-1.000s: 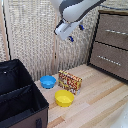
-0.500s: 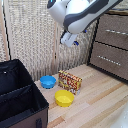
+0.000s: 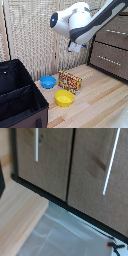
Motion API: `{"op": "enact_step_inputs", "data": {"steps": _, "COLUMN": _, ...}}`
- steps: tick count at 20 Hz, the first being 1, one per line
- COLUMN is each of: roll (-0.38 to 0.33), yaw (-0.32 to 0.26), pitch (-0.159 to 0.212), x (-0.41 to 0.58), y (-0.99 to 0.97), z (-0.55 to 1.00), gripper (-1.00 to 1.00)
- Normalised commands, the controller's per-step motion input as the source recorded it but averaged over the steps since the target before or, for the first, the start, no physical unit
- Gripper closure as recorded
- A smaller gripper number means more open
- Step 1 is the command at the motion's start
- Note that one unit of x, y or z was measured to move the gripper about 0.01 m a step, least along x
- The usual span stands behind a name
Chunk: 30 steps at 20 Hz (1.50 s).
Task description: Locate and clasp the grip of the topmost drawer. Steadily and circumspectly yank the drawer open. Discover and seize the nutrition bar using your clamp. Deposit the nutrition bar in the accessible drawer. Unclench the nutrition bar.
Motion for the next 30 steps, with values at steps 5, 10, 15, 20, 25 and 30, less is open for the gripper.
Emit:
{"op": "enact_step_inputs", "data": {"steps": 5, "roll": -0.197, "yaw": 0.003, "pitch": 0.001, "x": -0.114, "y": -0.80, "z": 0.20, "gripper": -1.00}}
{"op": "enact_step_inputs", "data": {"steps": 10, "roll": -0.191, "yaw": 0.026, "pitch": -0.023, "x": 0.000, "y": -0.75, "z": 0.15, "gripper": -1.00}}
{"op": "enact_step_inputs", "data": {"steps": 15, "roll": -0.217, "yaw": 0.049, "pitch": -0.013, "x": 0.000, "y": -0.68, "z": 0.05, "gripper": -1.00}}
{"op": "enact_step_inputs", "data": {"steps": 20, "roll": -0.220, "yaw": 0.049, "pitch": -0.001, "x": 0.000, "y": -0.69, "z": 0.01, "gripper": -1.00}}
{"op": "enact_step_inputs", "data": {"steps": 25, "roll": -0.151, "yaw": 0.060, "pitch": -0.001, "x": 0.062, "y": -0.68, "z": 0.04, "gripper": -1.00}}
{"op": "enact_step_inputs", "data": {"steps": 30, "roll": -0.010, "yaw": 0.059, "pitch": 0.000, "x": 0.093, "y": -0.10, "z": 0.02, "gripper": 1.00}}
